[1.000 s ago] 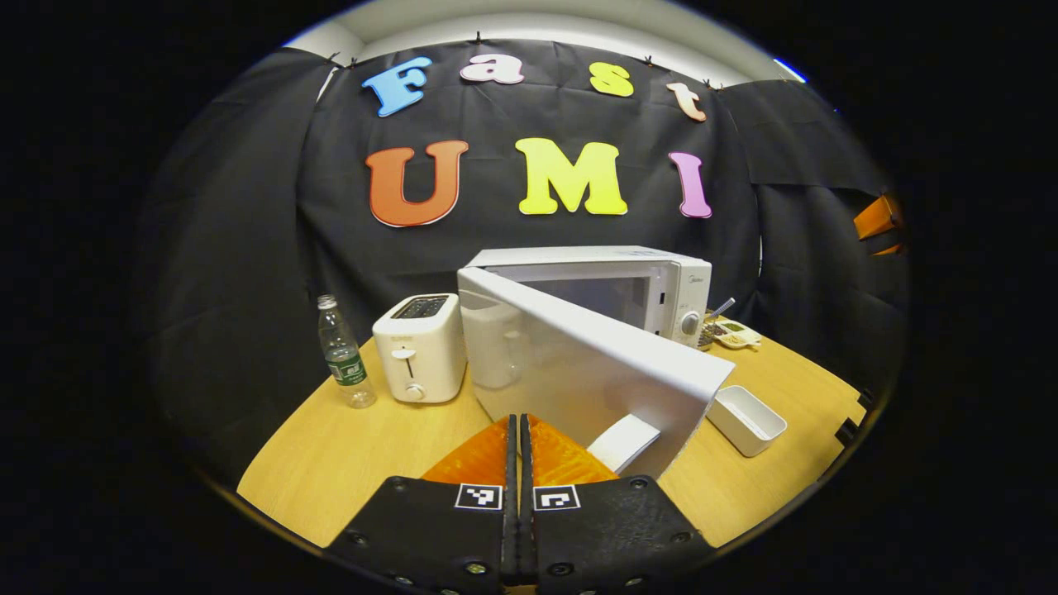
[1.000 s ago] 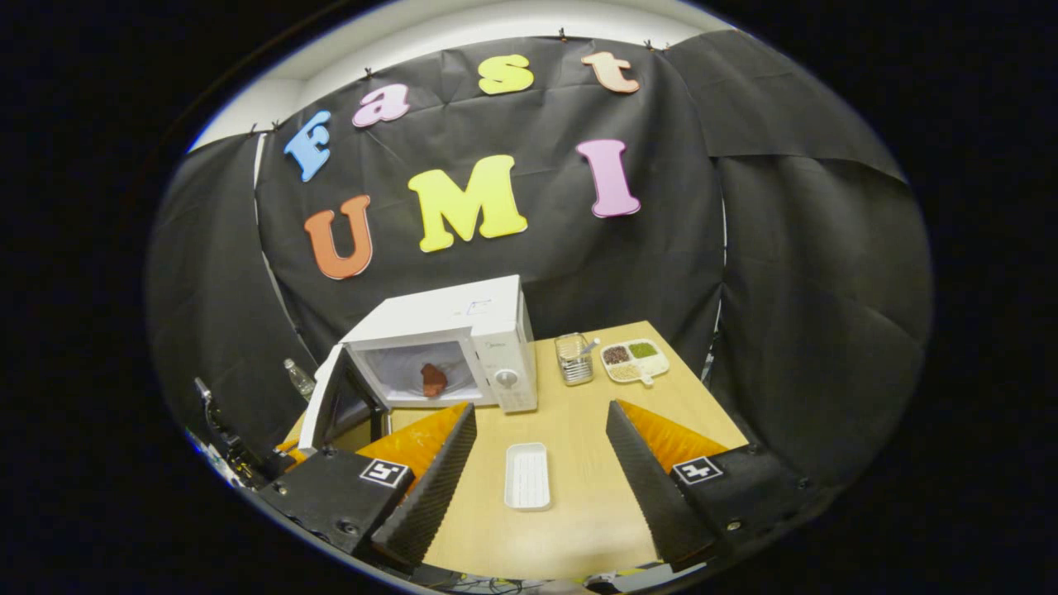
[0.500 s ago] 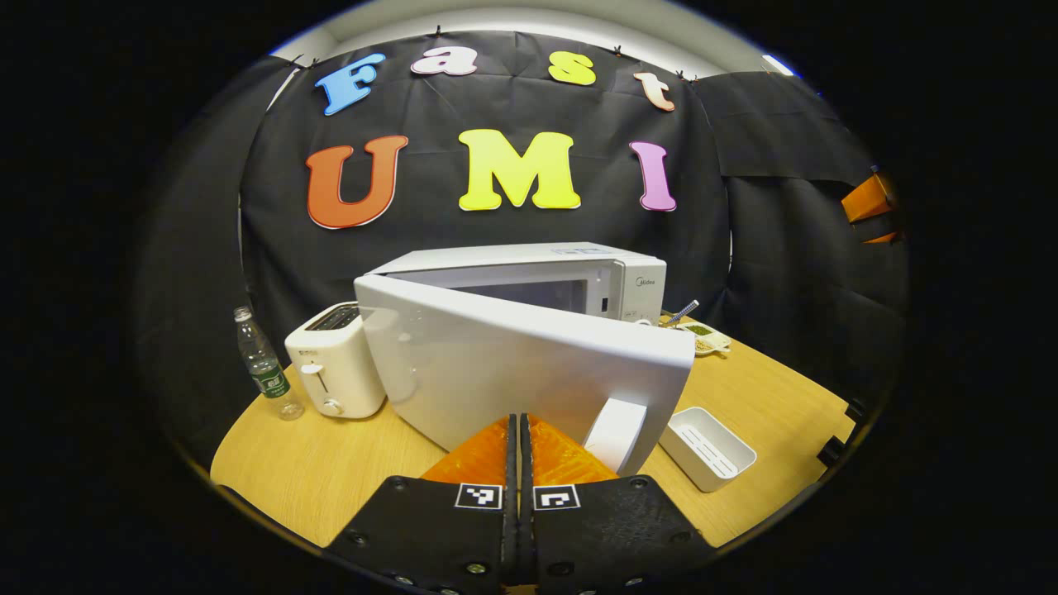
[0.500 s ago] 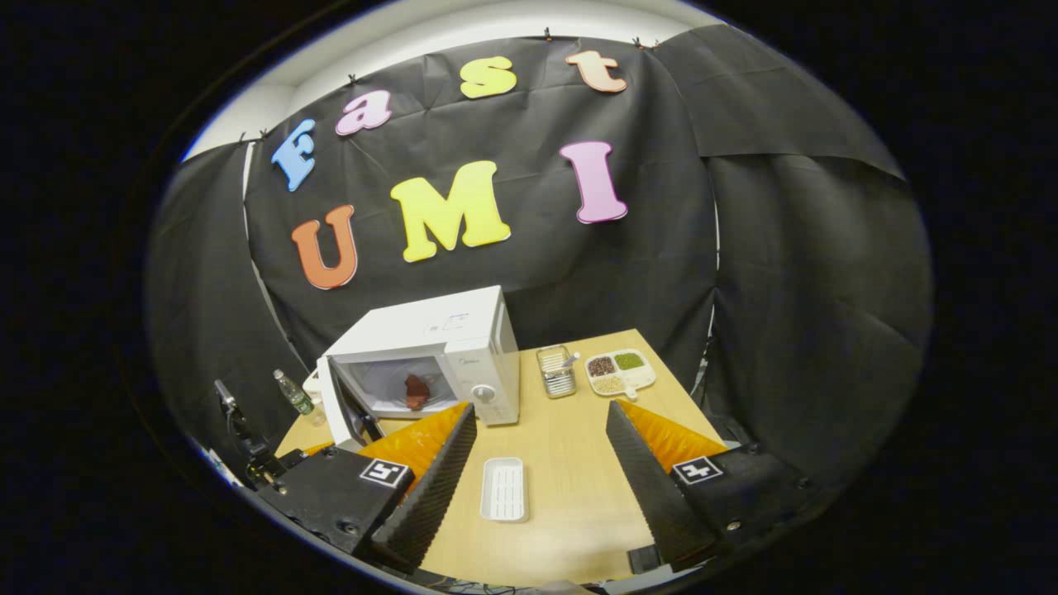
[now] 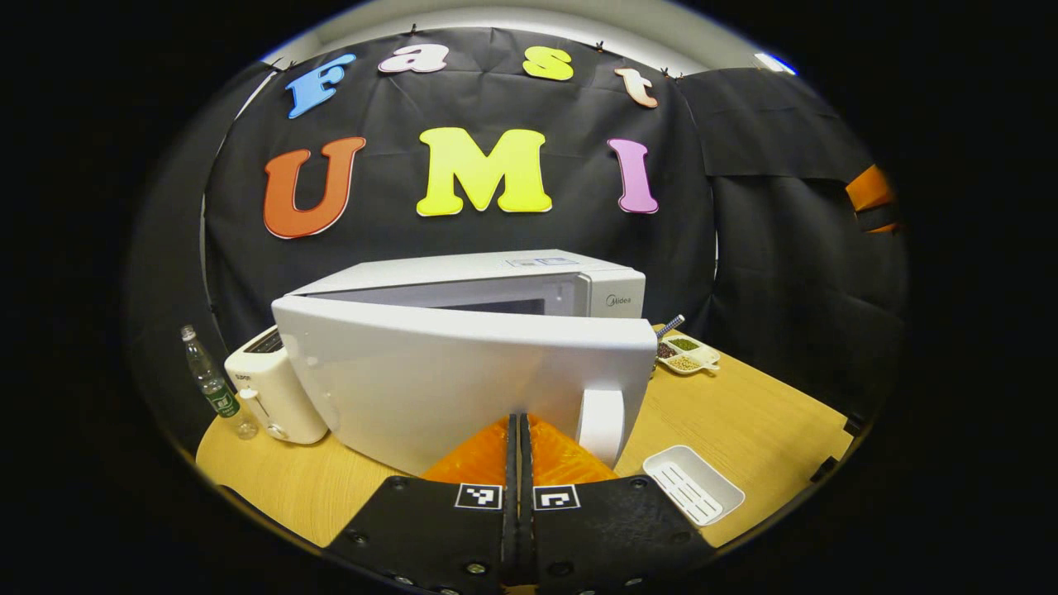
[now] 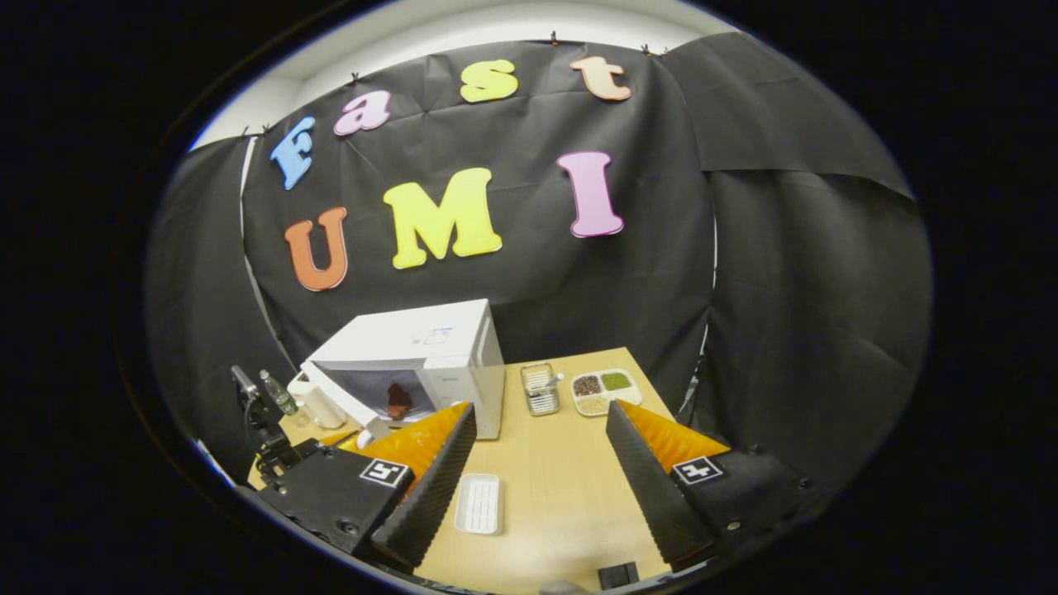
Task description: Open the microwave oven with the left hand, put the food in, and close the microwave oven.
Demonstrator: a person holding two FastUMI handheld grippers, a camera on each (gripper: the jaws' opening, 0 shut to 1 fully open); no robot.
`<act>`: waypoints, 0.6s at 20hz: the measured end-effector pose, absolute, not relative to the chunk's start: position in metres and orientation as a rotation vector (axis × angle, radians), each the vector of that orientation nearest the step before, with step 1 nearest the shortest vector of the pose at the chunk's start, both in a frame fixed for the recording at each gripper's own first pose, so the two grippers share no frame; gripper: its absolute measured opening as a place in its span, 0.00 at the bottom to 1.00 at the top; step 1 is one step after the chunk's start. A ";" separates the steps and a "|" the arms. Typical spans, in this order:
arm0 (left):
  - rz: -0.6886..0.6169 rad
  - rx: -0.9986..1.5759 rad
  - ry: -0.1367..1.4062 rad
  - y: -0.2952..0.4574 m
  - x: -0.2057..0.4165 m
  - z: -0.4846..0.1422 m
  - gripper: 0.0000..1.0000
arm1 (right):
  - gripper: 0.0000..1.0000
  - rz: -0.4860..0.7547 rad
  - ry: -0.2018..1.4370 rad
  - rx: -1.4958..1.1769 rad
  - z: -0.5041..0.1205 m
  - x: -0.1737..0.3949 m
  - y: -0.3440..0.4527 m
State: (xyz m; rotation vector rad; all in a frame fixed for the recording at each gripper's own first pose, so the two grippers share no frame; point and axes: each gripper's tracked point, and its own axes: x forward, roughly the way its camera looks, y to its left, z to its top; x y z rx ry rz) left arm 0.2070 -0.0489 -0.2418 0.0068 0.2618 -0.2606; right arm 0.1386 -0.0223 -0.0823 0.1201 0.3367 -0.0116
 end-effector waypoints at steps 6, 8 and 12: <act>-0.271 0.004 0.263 -0.073 0.244 -0.250 0.00 | 0.92 -0.043 0.359 0.125 -0.089 0.140 -0.041; -0.268 0.002 0.264 -0.079 0.257 -0.253 0.00 | 0.92 -0.051 0.368 0.130 -0.091 0.139 -0.047; -0.256 -0.008 0.272 -0.086 0.280 -0.258 0.00 | 0.92 -0.082 0.375 0.140 -0.094 0.137 -0.061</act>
